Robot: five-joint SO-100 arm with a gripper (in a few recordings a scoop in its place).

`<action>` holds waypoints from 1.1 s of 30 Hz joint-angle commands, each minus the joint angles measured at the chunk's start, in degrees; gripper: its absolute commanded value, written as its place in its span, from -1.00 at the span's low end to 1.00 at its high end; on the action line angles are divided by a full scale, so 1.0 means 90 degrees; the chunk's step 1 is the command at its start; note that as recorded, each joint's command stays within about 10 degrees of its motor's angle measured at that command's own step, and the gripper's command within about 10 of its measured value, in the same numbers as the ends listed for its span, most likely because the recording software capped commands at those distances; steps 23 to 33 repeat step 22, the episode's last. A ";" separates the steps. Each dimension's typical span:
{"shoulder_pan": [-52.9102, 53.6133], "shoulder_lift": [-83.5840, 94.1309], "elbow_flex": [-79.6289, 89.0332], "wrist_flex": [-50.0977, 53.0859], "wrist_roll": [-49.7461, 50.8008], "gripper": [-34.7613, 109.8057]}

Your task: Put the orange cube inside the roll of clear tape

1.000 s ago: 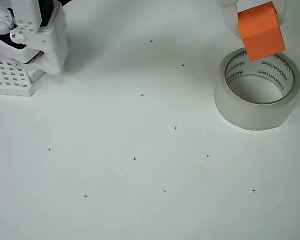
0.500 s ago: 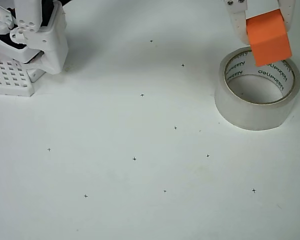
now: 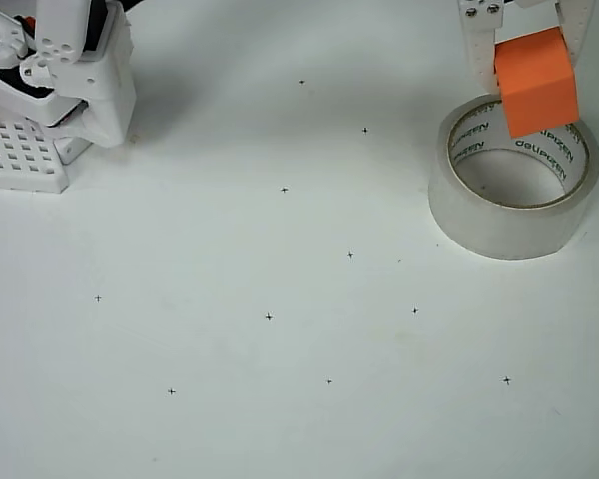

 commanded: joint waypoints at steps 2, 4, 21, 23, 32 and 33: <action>-0.0049 0.0254 -0.0557 0.0166 -0.0029 -0.19; -0.0039 0.0225 -0.0557 0.0176 -0.0029 -0.15; 0.0166 0.0215 -0.0811 0.0537 -0.0107 0.04; 0.0195 0.0215 -0.0850 0.0586 -0.0107 0.04; 0.0195 0.0215 -0.0850 0.0586 -0.0107 0.04; 0.0195 0.0215 -0.0850 0.0586 -0.0107 0.04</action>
